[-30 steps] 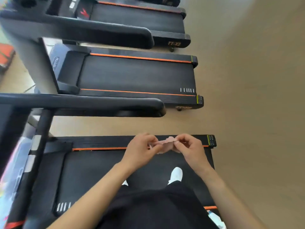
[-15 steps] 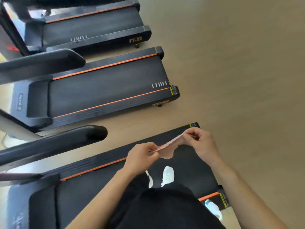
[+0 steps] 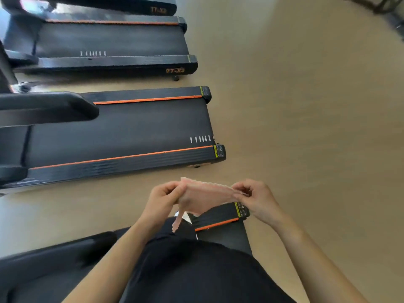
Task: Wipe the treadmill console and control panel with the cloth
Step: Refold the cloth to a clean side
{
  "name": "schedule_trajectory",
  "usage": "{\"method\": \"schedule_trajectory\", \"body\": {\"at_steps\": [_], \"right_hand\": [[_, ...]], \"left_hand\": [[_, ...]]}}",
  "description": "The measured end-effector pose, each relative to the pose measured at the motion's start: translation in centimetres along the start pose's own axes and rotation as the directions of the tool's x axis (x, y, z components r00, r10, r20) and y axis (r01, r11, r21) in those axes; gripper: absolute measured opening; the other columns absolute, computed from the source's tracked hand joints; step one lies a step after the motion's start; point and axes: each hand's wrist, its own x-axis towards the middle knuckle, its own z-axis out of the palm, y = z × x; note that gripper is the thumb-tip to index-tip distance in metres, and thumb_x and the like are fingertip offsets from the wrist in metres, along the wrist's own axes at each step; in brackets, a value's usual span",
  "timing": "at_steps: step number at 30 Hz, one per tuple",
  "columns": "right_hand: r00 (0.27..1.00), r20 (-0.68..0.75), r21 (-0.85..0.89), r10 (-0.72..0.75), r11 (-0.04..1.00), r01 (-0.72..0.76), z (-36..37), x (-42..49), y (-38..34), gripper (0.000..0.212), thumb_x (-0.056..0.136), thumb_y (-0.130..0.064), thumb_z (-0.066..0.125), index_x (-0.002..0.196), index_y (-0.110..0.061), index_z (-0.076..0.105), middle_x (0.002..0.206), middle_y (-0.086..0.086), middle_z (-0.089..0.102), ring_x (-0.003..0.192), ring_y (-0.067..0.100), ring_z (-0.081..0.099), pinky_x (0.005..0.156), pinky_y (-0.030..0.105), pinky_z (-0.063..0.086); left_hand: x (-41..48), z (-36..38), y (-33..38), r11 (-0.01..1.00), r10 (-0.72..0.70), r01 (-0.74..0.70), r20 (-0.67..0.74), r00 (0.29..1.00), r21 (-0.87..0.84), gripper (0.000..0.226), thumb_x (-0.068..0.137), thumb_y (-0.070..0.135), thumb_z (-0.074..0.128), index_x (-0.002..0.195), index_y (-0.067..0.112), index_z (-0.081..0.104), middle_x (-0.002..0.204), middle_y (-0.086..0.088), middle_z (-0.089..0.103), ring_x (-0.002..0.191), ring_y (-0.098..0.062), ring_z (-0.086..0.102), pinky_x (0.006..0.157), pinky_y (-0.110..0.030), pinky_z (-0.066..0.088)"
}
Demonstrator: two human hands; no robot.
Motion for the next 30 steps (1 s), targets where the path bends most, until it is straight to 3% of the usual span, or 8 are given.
{"method": "schedule_trajectory", "body": {"at_steps": [2, 4, 7, 10, 13, 19, 24, 30], "right_hand": [[0.999, 0.054, -0.109, -0.009, 0.994, 0.015, -0.6, 3.0, -2.5, 0.019, 0.087, -0.014, 0.079, 0.089, -0.032, 0.073, 0.080, -0.017, 0.070, 0.076, -0.005, 0.062, 0.071, 0.011, 0.043], [0.996, 0.086, -0.148, -0.022, 0.988, 0.035, -1.0, 6.1, -5.1, 0.018, 0.090, -0.018, 0.077, 0.087, -0.035, 0.071, 0.077, -0.018, 0.067, 0.072, -0.007, 0.059, 0.066, 0.009, 0.042], [0.996, 0.091, -0.141, -0.022, 0.989, 0.034, -1.4, 11.3, -8.4, 0.021, 0.093, -0.019, 0.073, 0.079, -0.034, 0.068, 0.071, -0.014, 0.066, 0.064, -0.002, 0.055, 0.061, 0.011, 0.042], [0.996, 0.076, -0.120, -0.037, 0.992, 0.046, -1.4, 16.5, -11.3, 0.024, 0.094, -0.016, 0.070, 0.076, -0.032, 0.068, 0.066, -0.013, 0.063, 0.062, 0.002, 0.051, 0.059, 0.014, 0.040], [0.995, 0.074, -0.079, -0.073, 0.994, 0.079, -1.3, 21.9, -14.2, 0.020, 0.093, -0.017, 0.071, 0.078, -0.030, 0.071, 0.065, -0.020, 0.064, 0.063, 0.001, 0.054, 0.062, 0.016, 0.042], [0.967, 0.203, -0.017, -0.154, 0.987, 0.161, 0.9, 34.6, -20.6, 0.018, 0.092, -0.015, 0.072, 0.085, -0.031, 0.077, 0.076, -0.011, 0.073, 0.075, 0.006, 0.066, 0.065, 0.017, 0.051], [0.865, 0.436, -0.001, -0.247, 0.962, 0.274, 3.7, 46.7, -26.7, 0.014, 0.088, -0.015, 0.075, 0.083, -0.028, 0.075, 0.071, -0.014, 0.070, 0.067, 0.002, 0.063, 0.065, 0.015, 0.048], [0.648, 0.691, -0.037, -0.321, 0.879, 0.475, 7.4, 59.5, -36.1, 0.006, 0.088, -0.024, 0.077, 0.082, -0.024, 0.074, 0.073, -0.004, 0.072, 0.065, 0.005, 0.062, 0.065, 0.020, 0.049]], "left_hand": [[3.1, -0.9, 2.0, 0.999, 0.019, -0.021, -0.057, 0.998, -0.044, 0.023, 0.102, 0.018, 0.062, 0.090, 0.009, 0.079, 0.085, -0.003, 0.074, 0.083, -0.014, 0.062, 0.077, -0.035, 0.051], [6.0, -2.1, 4.1, 0.996, 0.035, -0.044, -0.118, 0.992, -0.072, 0.023, 0.102, 0.016, 0.062, 0.086, 0.010, 0.077, 0.075, 0.007, 0.070, 0.074, -0.007, 0.058, 0.068, -0.025, 0.048], [9.8, -4.2, 7.4, 0.993, 0.059, -0.079, -0.208, 0.976, -0.090, 0.021, 0.101, 0.016, 0.064, 0.085, 0.010, 0.076, 0.068, 0.015, 0.068, 0.066, 0.003, 0.058, 0.063, -0.013, 0.046], [12.7, -6.5, 9.8, 0.985, 0.075, -0.117, -0.292, 0.953, -0.129, 0.017, 0.100, 0.015, 0.065, 0.090, 0.008, 0.077, 0.076, 0.014, 0.075, 0.072, 0.004, 0.064, 0.067, -0.011, 0.049], [15.3, -8.1, 11.4, 0.985, 0.080, -0.129, -0.360, 0.930, -0.116, 0.018, 0.101, 0.011, 0.063, 0.090, 0.002, 0.075, 0.067, 0.020, 0.071, 0.065, 0.008, 0.060, 0.063, -0.008, 0.044], [22.7, -12.0, 13.2, 0.988, -0.061, -0.016, -0.478, 0.876, -0.155, 0.020, 0.100, 0.020, 0.066, 0.088, 0.012, 0.078, 0.080, 0.008, 0.075, 0.078, -0.005, 0.064, 0.078, -0.032, 0.053], [30.3, -16.7, 17.0, 0.985, -0.137, 0.040, -0.627, 0.767, -0.166, 0.017, 0.100, 0.015, 0.065, 0.089, 0.006, 0.076, 0.080, 0.002, 0.071, 0.077, -0.009, 0.063, 0.084, -0.042, 0.056], [35.5, -22.1, 21.2, 0.947, -0.269, 0.008, -0.780, 0.565, -0.321, 0.013, 0.099, 0.010, 0.065, 0.092, 0.009, 0.076, 0.081, 0.006, 0.075, 0.082, -0.015, 0.064, 0.080, -0.035, 0.054]]}}
